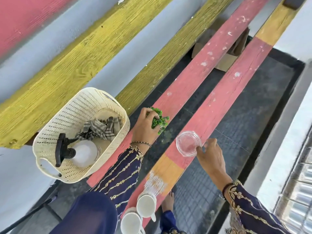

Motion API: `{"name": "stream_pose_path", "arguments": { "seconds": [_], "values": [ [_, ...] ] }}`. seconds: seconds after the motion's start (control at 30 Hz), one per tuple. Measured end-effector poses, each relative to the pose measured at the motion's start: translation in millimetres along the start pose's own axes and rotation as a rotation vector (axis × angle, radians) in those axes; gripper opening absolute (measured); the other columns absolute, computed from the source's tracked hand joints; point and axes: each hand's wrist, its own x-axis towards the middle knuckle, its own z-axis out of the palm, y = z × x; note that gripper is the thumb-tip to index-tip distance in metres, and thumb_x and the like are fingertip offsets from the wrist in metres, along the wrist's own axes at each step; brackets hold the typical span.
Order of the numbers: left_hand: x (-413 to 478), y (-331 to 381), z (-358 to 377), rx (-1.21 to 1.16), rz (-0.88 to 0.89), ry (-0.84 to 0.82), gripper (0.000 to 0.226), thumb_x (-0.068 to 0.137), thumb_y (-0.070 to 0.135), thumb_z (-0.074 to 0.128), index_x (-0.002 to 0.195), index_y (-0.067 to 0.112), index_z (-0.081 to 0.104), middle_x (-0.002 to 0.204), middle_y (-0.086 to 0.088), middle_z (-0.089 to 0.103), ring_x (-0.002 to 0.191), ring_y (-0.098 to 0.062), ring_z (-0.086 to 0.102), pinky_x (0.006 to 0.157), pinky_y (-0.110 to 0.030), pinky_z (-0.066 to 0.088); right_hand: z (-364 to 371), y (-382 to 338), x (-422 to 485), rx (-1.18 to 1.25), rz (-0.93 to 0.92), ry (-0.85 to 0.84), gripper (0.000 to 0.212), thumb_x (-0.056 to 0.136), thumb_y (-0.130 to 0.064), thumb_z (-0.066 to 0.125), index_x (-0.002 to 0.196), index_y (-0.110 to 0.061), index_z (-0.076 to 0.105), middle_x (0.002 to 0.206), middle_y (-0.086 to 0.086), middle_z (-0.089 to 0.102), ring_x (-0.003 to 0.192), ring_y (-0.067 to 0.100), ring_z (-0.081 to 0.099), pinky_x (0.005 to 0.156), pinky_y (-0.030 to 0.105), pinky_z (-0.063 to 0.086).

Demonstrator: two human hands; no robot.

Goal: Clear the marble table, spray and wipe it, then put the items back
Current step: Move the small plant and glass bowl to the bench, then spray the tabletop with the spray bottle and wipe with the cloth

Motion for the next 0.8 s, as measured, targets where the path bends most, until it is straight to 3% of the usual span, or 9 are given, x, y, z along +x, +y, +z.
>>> {"name": "stream_pose_path", "arguments": {
  "seconds": [0.1,0.17,0.27,0.4,0.57,0.7,0.8],
  "values": [
    [-6.6,4.8,-5.6,0.097,0.007,-0.03,0.03,0.072,0.019,0.076,0.098,0.023,0.061,0.127,0.005,0.046,0.109,-0.015,0.057,0.059,-0.022,0.051,-2.0,-2.6,-2.5,-0.051,-0.075,0.006,0.041,0.099,-0.027,0.058,0.129,-0.005,0.042,0.13,0.013,0.055,0.119,0.032,0.052,0.079,0.044,0.048],
    [-13.0,8.5,-10.1,0.15,0.018,-0.035,0.034,0.073,0.022,0.076,0.105,0.026,0.062,0.134,0.004,0.043,0.115,-0.016,0.055,0.062,-0.024,0.052,-3.0,-6.6,-5.9,-0.093,-0.12,0.019,0.04,0.099,-0.027,0.058,0.128,-0.004,0.043,0.128,0.014,0.056,0.119,0.032,0.049,0.081,0.043,0.045],
    [-19.8,11.1,-17.5,0.216,0.019,-0.079,0.048,0.076,0.028,0.074,0.121,0.03,0.058,0.15,0.001,0.031,0.128,-0.019,0.046,0.075,-0.033,0.057,-2.9,-15.9,-13.7,-0.216,-0.224,0.071,0.042,0.098,-0.027,0.058,0.13,-0.002,0.046,0.125,0.015,0.059,0.119,0.034,0.048,0.096,0.044,0.04],
    [-38.1,9.9,-34.5,0.302,0.029,-0.085,0.059,0.079,0.033,0.073,0.133,0.034,0.049,0.159,0.001,0.017,0.134,-0.018,0.039,0.076,-0.03,0.056,3.2,-38.4,-29.9,-0.203,-0.361,0.058,0.042,0.099,-0.026,0.058,0.13,0.0,0.048,0.125,0.015,0.059,0.119,0.033,0.047,0.099,0.044,0.038],
    [-79.5,-1.3,-78.8,0.186,-0.025,0.0,0.043,0.088,0.03,0.06,0.131,0.03,0.053,0.154,0.005,0.03,0.138,-0.013,0.032,0.085,-0.034,0.053,27.0,-83.1,-59.4,-0.12,-0.598,0.011,0.03,0.099,-0.022,0.057,0.12,-0.002,0.055,0.117,0.012,0.064,0.114,0.031,0.052,0.098,0.038,0.037],
    [-116.1,-16.4,-116.0,0.07,-0.083,0.095,0.035,0.087,0.023,0.056,0.123,0.024,0.06,0.142,0.007,0.044,0.13,-0.011,0.043,0.088,-0.036,0.053,58.6,-127.0,-89.9,-0.076,-0.797,-0.033,0.033,0.096,-0.024,0.055,0.119,-0.001,0.059,0.108,0.012,0.067,0.105,0.032,0.06,0.09,0.046,0.05],
    [-147.0,-37.0,-141.6,0.028,-0.12,0.248,0.032,0.084,0.018,0.062,0.116,0.022,0.064,0.124,0.004,0.059,0.116,-0.014,0.056,0.082,-0.035,0.057,85.2,-165.9,-118.0,0.016,-0.965,-0.12,0.032,0.093,-0.024,0.053,0.113,-0.002,0.064,0.104,0.007,0.071,0.1,0.023,0.066,0.09,0.031,0.052]
  ]
}}
